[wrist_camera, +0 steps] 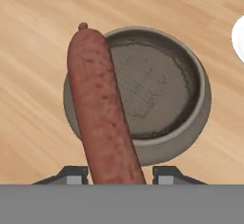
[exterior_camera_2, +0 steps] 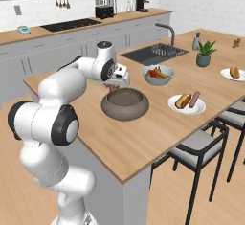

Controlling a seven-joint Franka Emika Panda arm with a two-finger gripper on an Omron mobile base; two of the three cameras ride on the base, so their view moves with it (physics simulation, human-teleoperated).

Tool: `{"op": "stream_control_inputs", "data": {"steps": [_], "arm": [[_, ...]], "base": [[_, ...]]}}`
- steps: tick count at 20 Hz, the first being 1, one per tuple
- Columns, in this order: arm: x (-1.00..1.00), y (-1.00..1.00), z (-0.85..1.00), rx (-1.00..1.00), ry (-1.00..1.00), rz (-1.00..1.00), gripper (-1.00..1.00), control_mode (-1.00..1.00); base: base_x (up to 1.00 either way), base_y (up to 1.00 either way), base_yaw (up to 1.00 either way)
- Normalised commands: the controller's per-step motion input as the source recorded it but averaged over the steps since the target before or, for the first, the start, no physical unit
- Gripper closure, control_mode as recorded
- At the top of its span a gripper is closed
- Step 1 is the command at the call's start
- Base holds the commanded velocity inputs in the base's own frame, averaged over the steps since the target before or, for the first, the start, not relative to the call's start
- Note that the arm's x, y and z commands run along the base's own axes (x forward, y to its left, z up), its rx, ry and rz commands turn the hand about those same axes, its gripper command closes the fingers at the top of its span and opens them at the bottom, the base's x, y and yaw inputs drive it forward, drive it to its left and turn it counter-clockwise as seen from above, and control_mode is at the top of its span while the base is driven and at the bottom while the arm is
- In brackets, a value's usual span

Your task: Place one bun and one sausage from the bowl on each plate.

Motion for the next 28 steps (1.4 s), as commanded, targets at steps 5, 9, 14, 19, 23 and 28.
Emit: {"op": "stream_control_inputs", "data": {"steps": [5,9,14,19,23,28], "arm": [[-0.80,-0.52,-0.13,-0.01,-0.24,0.00,1.00,1.00],[0.00,0.00,0.00,0.00,0.00,0.00,1.00,1.00],[0.00,0.00,0.00,0.00,0.00,0.00,1.00,1.00],[0.00,0.00,0.00,0.00,0.00,0.00,1.00,1.00],[0.00,0.00,0.00,0.00,0.00,0.00,1.00,1.00],[0.00,0.00,0.00,0.00,0.00,0.00,1.00,1.00]], "base": [[-0.20,-0.19,0.00],[-0.95,-0.99,0.00],[-0.56,-1.00,0.00],[0.04,-1.00,0.00],[0.24,-1.00,-0.07],[0.10,-1.00,-0.14]]}}
